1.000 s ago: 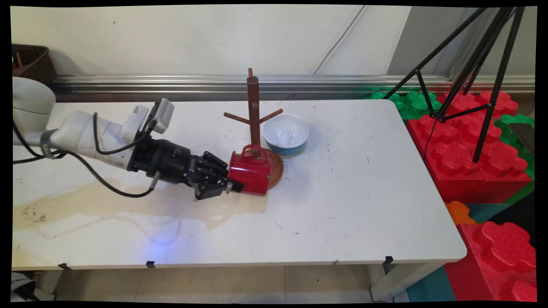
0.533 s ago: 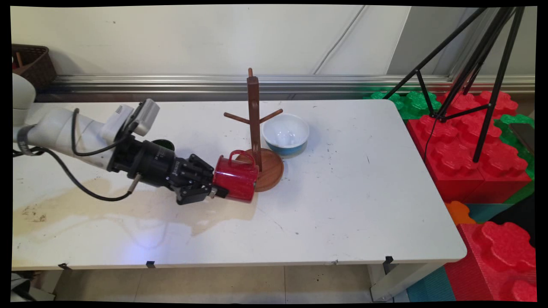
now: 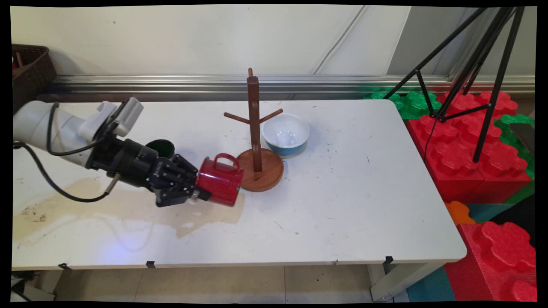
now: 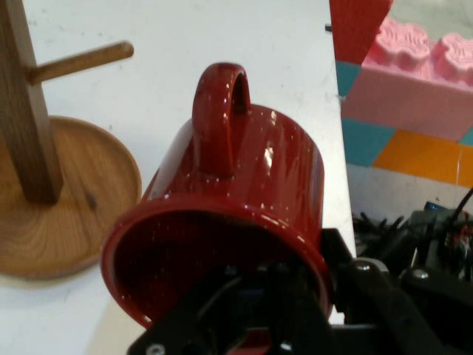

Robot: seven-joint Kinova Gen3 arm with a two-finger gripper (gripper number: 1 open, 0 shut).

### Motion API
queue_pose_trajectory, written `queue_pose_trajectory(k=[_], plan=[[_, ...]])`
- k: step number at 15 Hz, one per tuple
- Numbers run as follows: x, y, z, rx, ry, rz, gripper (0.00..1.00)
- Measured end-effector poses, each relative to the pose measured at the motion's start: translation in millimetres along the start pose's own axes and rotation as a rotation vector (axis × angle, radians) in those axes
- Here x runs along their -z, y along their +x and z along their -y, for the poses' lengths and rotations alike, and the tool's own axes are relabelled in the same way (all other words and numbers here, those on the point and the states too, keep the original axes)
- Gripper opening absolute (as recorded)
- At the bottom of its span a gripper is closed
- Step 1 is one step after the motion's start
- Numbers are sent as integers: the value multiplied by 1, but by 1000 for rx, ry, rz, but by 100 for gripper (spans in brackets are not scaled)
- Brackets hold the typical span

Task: Place the picked object on the table

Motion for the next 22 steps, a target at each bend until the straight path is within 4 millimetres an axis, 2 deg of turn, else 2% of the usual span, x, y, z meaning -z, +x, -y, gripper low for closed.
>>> queue_pose_trajectory(k=[13,22], plan=[[45,-10,-1,-49,25,137,0],[71,-27,2,-32,64,257,0]])
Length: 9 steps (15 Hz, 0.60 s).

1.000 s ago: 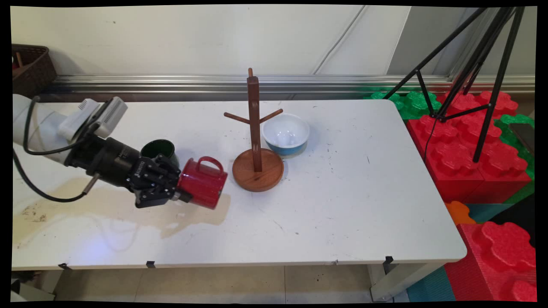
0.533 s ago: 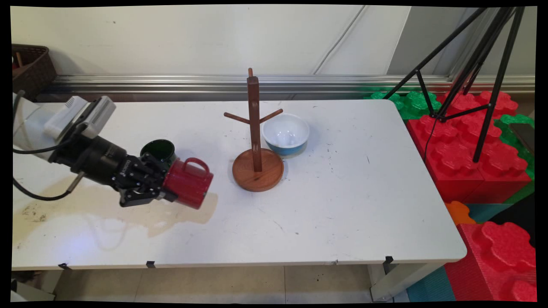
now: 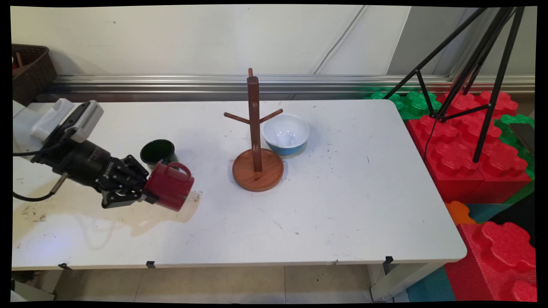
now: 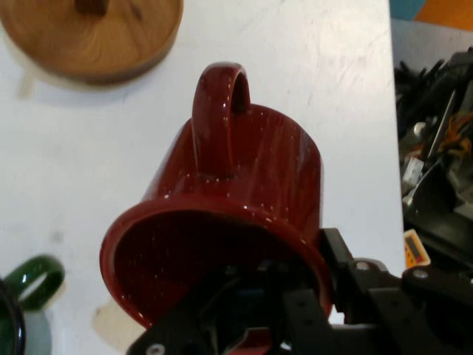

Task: Place the picked object on the table

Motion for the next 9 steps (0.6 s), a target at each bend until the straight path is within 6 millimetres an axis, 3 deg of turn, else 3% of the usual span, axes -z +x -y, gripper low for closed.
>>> queue_pose_trajectory(k=[9], plan=[[7,-17,2,-1,22,96,0]])
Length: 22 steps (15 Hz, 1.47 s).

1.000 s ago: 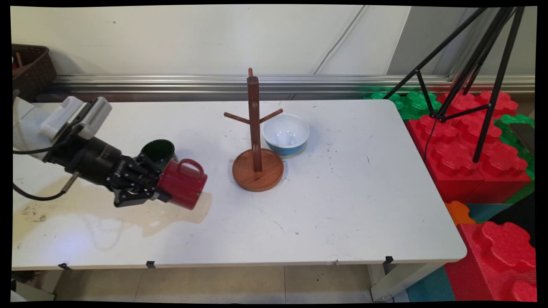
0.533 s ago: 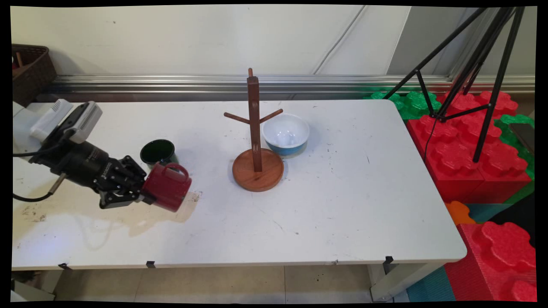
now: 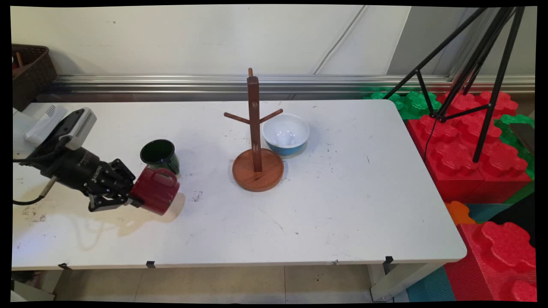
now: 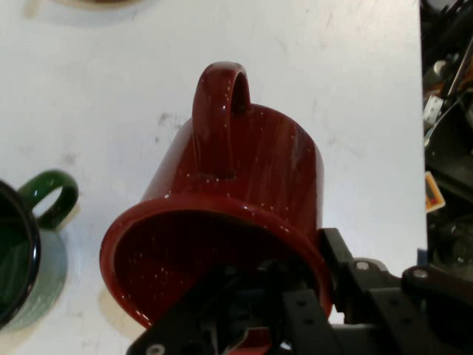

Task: Place the picked object on the table

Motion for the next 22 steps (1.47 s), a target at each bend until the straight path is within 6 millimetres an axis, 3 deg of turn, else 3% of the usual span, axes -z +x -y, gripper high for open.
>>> queue_pose_trajectory(k=[22], plan=[[-6,-10,-2,-6,65,107,0]])
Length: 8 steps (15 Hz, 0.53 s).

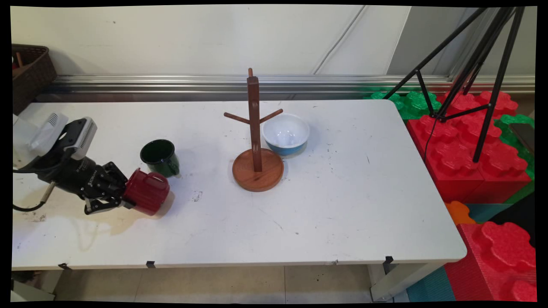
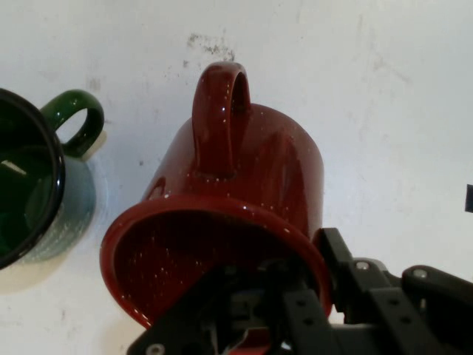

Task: Place the picked object on the table

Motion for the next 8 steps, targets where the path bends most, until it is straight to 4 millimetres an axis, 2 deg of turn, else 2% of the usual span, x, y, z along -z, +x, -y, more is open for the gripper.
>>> queue_pose_trajectory(k=[3,4,8], plan=[[-1,2,0,0,4,-4,0],[-2,2,1,0,4,-6,100],[-3,4,0,1,2,-11,100]])
